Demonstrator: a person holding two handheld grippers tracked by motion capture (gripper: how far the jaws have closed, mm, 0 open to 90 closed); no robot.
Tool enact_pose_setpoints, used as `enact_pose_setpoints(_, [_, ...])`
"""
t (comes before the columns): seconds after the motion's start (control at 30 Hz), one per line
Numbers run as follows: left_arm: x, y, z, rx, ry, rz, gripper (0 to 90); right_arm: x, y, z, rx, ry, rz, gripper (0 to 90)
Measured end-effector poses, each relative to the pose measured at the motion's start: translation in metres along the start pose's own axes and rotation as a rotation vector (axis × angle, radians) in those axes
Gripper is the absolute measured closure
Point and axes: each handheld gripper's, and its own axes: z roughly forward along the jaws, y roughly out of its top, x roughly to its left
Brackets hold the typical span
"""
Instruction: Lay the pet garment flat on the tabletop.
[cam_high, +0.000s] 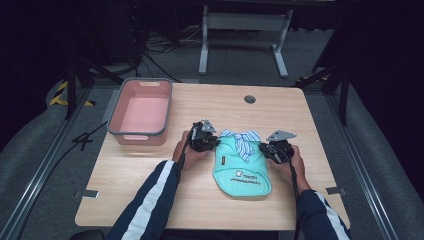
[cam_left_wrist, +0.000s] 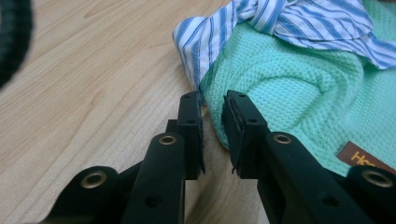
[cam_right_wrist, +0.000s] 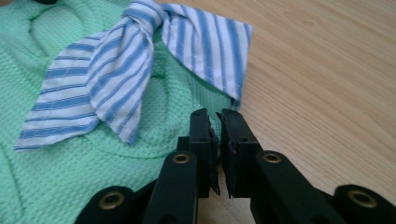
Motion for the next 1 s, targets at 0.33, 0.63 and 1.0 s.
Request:
enact_pose_setpoints(0.33, [-0.020,0.007,-0.023,-0.030,-0.017,0.083,75.7,0.004,0.004,-0.030,-0.073,0.054,-0.037,82.1])
enact_pose_setpoints(0.63, [-0.048,-0.004,-0.035,0.009,-0.099,0.167,83.9,0.023,-0.012,-0.035,-0.031,0.129,-0.104,82.8])
enact_pose_setpoints(1.0, [-0.043,-0.021,-0.027,0.045,-0.087,0.148,83.6,0.028,-0.021,-0.034,0.021,0.151,-0.103,80.5])
